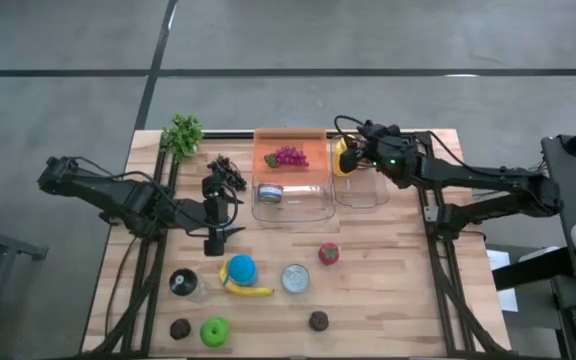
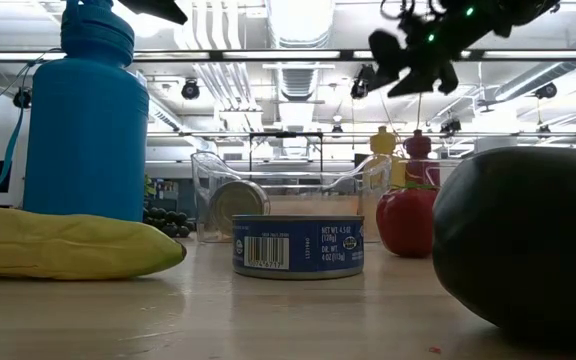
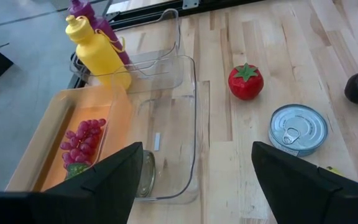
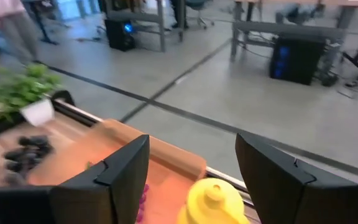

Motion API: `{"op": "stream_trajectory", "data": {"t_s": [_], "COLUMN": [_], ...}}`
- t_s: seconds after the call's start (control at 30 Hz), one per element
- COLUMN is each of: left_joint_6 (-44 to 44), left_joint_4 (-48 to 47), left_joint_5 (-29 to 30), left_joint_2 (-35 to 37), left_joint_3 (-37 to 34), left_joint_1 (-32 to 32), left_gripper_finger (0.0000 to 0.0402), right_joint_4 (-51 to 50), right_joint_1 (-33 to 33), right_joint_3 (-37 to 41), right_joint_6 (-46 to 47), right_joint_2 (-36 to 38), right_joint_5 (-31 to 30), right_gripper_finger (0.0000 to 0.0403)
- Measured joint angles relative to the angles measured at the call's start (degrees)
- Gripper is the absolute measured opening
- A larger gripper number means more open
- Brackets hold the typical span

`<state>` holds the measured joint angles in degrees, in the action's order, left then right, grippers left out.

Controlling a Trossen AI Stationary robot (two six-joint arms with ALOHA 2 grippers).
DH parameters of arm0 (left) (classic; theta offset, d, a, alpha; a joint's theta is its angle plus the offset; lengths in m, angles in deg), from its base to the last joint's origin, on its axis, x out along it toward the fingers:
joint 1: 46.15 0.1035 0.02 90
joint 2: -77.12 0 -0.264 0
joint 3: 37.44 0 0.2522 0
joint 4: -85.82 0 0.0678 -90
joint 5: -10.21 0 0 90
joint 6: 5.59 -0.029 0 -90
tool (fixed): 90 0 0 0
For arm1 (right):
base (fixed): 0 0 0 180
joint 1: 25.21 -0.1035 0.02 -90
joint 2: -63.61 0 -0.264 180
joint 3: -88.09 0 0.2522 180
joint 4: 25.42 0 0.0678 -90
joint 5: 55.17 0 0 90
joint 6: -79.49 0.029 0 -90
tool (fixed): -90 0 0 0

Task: Pick & Place Food Item
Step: Put the tomato into the orange bin

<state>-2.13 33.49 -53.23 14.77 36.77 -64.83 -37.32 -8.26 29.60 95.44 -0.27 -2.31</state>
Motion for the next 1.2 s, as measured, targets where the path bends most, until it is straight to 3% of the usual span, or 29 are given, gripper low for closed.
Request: {"op": "stream_trajectory", "data": {"t_s": [0.2,0.4,0.97,1.2], "left_joint_6": [0.0,0.0,0.0,0.0], "left_joint_4": [0.0,0.0,0.0,0.0], "left_joint_5": [0.0,0.0,0.0,0.0], "left_joint_2": [0.0,0.0,0.0,0.0], "left_joint_3": [0.0,0.0,0.0,-0.2], "left_joint_1": [0.0,0.0,0.0,0.0], "left_gripper_finger": [0.0311,0.0311,0.0312,0.0307], "right_joint_4": [0.0,0.0,-0.4,-0.3], "right_joint_1": [-3.7,-10.5,-32.4,-39.1], "right_joint_3": [0.0,0.0,0.0,0.0], "right_joint_6": [-4.8,-10.5,-14.9,-14.6], "right_joint_2": [4.5,6.6,0.7,-2.7], "right_joint_5": [0.3,0.3,0.1,0.2], "right_gripper_finger": [0.0237,0.0212,0.0061,0.0022]}}
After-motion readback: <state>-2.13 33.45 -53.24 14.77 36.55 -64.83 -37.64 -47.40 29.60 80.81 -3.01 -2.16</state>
